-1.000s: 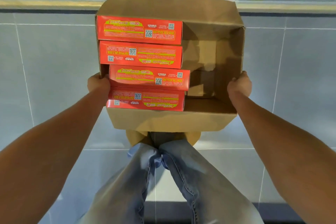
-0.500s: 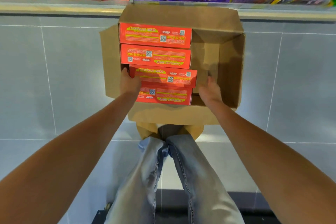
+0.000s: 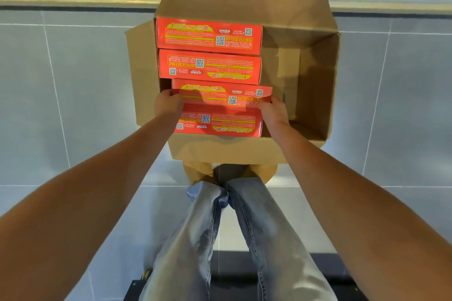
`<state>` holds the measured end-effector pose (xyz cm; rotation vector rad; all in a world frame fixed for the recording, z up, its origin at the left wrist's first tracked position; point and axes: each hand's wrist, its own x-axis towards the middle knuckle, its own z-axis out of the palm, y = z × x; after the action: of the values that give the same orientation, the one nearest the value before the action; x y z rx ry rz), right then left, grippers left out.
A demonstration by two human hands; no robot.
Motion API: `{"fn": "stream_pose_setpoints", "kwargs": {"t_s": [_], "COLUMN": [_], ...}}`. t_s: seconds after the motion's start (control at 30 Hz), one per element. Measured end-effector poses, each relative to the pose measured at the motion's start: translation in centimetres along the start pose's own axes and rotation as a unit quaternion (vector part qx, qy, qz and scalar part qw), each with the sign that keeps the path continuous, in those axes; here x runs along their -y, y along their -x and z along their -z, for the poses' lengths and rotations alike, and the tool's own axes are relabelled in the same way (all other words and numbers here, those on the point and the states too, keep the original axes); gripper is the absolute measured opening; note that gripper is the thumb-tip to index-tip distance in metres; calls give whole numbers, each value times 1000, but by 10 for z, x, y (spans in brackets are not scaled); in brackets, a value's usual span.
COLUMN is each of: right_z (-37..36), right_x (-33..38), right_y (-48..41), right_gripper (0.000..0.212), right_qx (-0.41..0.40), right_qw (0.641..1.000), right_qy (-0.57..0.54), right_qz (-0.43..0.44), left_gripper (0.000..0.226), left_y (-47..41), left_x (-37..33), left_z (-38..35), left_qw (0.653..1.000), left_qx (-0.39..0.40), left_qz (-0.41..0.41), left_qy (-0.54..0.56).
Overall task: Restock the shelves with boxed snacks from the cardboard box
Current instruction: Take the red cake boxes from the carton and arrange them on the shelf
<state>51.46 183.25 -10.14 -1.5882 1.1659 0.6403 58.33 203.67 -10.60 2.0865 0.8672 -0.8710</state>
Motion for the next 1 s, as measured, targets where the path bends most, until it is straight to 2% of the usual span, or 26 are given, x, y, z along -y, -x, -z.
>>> {"fn": "stream_pose_setpoints", "kwargs": {"t_s": [0.17,0.43,0.57,0.7,0.87,1.0], "right_z": [13,77,107,134,171,195], "right_x": [12,78,128,174,227,265], "right_y": [27,134,192,250,324,371], "right_gripper": [14,16,16,19,23,21], "right_qx": [-38,-56,-73,-75,-54,-81], "right_qw": [999,998,996,994,986,973], "right_qy": [-3,9,-4,-64,-84,-116], "right_qz": [3,39,45,54,130,182], "left_gripper": [29,17,24,17,21,26], "left_y": [32,130,186,245,305,346], "left_x": [-6,-77,-127,-162,-202,-235], "left_z": [21,102,148,195,247,283], "left_qw": [1000,996,985,967,930,908], "left_qx": [2,-31,-71,-54,-32,-45], "left_qz": [-22,-68,-150,-239,-352,-406], "left_qy": [20,46,44,70,97,97]}}
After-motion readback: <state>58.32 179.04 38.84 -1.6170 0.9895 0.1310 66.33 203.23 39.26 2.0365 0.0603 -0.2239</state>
